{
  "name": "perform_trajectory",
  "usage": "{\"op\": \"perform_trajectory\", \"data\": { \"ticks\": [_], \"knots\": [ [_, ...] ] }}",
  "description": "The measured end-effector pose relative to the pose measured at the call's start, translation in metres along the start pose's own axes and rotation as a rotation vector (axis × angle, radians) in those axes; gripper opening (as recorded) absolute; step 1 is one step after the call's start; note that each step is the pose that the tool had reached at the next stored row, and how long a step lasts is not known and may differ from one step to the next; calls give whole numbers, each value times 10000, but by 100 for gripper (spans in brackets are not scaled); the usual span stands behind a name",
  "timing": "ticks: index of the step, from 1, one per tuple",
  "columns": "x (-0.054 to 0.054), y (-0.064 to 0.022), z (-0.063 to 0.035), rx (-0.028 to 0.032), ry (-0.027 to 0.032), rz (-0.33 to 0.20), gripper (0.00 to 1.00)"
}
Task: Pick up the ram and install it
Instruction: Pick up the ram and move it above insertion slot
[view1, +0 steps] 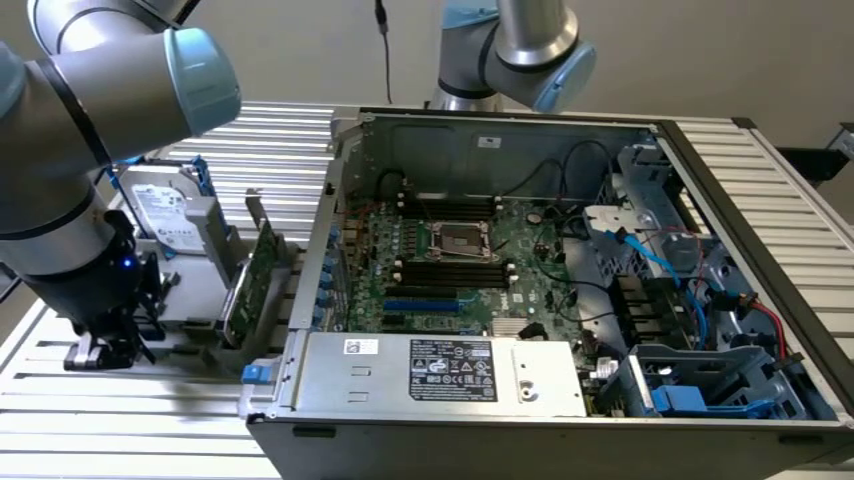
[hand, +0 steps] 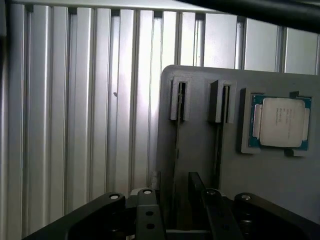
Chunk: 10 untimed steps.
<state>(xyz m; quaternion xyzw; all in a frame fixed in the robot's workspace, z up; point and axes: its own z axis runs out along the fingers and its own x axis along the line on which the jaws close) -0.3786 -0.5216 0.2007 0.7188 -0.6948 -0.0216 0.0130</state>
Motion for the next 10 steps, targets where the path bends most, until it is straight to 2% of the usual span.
{"op": "perform_trajectory", "data": {
  "ticks": [8, 10],
  "knots": [
    [0, 12, 60, -2, 6, -122, 36],
    [0, 14, 73, -2, 6, -132, 28]
  ]
}}
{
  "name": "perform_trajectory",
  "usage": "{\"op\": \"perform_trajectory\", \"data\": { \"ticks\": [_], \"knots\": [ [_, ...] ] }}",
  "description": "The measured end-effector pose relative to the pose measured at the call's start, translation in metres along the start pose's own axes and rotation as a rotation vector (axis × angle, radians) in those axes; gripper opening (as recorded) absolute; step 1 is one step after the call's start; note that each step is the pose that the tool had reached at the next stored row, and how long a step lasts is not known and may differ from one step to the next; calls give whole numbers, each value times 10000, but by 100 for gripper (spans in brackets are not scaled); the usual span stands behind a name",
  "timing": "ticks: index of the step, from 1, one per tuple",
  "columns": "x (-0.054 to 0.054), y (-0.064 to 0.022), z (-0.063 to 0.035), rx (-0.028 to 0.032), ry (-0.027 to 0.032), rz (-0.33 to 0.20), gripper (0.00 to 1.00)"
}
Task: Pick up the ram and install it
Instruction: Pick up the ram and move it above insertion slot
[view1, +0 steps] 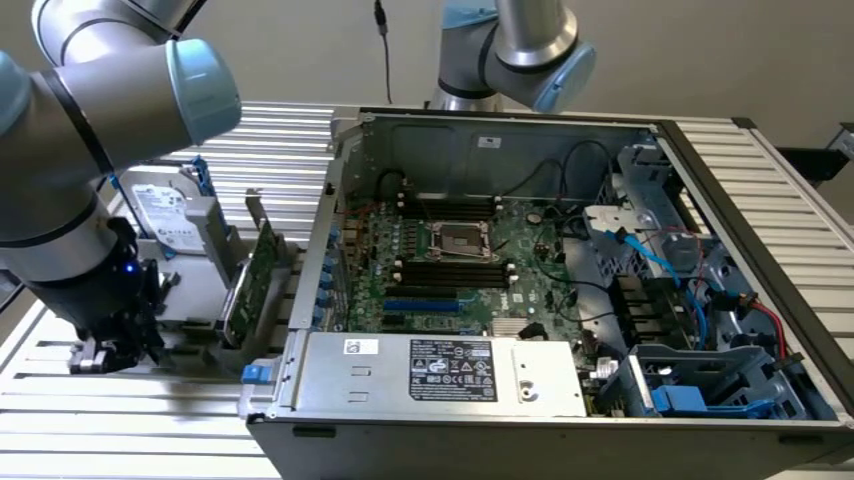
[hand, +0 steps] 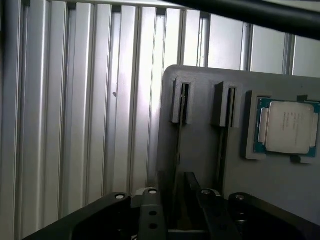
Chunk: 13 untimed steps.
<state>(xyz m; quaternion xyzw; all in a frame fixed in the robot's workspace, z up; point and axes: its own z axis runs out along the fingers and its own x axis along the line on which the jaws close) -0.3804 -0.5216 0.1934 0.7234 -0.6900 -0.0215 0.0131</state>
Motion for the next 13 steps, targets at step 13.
{"op": "perform_trajectory", "data": {
  "ticks": [13],
  "knots": [
    [0, 1, 16, -3, 1, -8, 14]
  ]
}}
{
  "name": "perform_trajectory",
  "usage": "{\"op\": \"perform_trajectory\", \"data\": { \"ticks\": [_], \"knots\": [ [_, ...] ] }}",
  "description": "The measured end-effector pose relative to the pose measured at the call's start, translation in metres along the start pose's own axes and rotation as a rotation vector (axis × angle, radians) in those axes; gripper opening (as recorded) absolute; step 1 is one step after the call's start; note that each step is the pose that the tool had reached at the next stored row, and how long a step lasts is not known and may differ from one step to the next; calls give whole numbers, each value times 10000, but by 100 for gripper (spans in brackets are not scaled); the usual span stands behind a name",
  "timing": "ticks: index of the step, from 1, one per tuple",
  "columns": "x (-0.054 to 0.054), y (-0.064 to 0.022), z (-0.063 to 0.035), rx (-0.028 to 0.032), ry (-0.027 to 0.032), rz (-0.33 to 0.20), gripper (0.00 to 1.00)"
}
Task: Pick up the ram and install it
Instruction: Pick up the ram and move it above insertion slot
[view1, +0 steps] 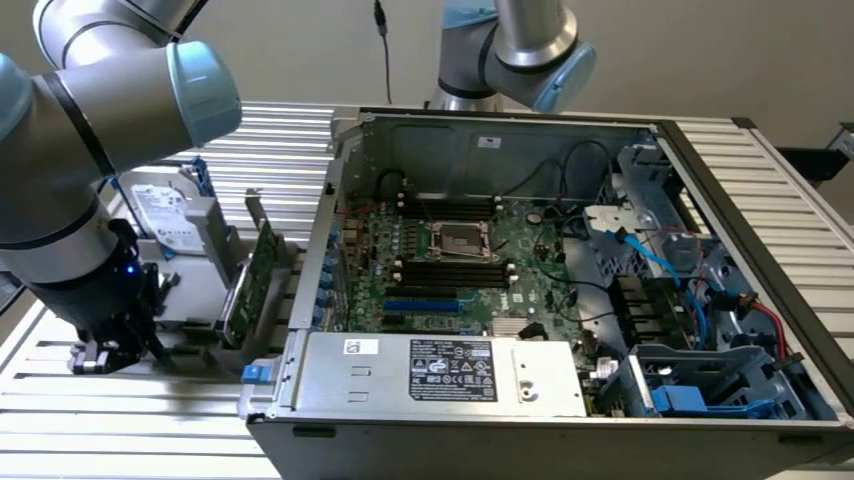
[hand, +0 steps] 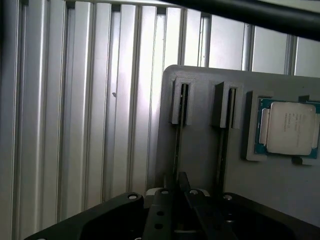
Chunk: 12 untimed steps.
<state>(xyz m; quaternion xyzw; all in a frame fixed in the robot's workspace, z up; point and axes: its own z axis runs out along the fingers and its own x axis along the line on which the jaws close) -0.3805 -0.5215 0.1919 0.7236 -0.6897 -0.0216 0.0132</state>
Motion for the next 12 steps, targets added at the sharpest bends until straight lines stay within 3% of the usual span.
{"op": "perform_trajectory", "data": {
  "ticks": [3, 12],
  "knots": [
    [-1, 2, -41, 0, -1, 0, 14],
    [-5, 19, -448, -1, 0, -1, 14]
  ]
}}
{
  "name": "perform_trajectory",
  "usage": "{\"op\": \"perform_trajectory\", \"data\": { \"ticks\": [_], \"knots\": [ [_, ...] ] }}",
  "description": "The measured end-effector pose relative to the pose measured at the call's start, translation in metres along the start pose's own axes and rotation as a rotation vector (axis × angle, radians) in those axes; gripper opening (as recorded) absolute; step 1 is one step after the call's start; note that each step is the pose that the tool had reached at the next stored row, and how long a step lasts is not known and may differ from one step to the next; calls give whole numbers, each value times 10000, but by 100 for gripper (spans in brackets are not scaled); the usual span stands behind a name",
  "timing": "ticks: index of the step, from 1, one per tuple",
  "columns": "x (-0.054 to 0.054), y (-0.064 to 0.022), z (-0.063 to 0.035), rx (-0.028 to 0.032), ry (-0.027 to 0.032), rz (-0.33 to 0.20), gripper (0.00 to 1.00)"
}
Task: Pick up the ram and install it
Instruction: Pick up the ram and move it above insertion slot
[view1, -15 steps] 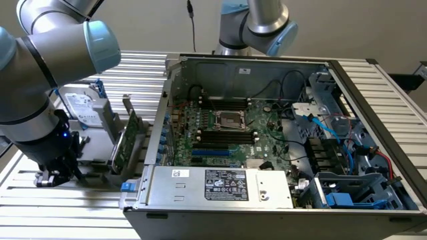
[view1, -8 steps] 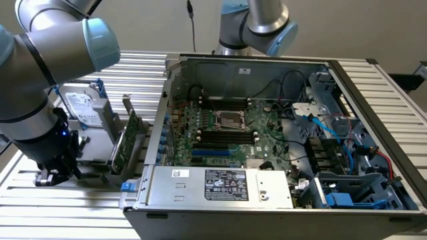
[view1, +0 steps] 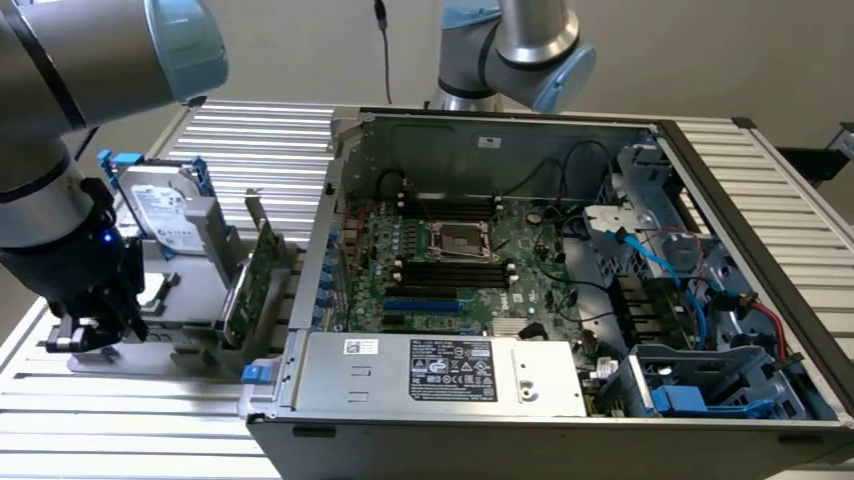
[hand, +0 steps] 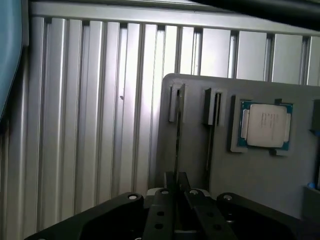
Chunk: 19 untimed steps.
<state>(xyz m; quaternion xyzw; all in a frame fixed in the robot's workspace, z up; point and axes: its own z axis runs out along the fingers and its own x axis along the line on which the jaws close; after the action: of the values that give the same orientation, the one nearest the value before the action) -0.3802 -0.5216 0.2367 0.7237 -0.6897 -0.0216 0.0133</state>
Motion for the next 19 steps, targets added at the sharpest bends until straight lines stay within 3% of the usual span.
{"op": "perform_trajectory", "data": {
  "ticks": [8, 19],
  "knots": [
    [0, -83, -368, -14, -2, 1, 14],
    [12, -446, -885, -91, -7, 2, 14]
  ]
}}
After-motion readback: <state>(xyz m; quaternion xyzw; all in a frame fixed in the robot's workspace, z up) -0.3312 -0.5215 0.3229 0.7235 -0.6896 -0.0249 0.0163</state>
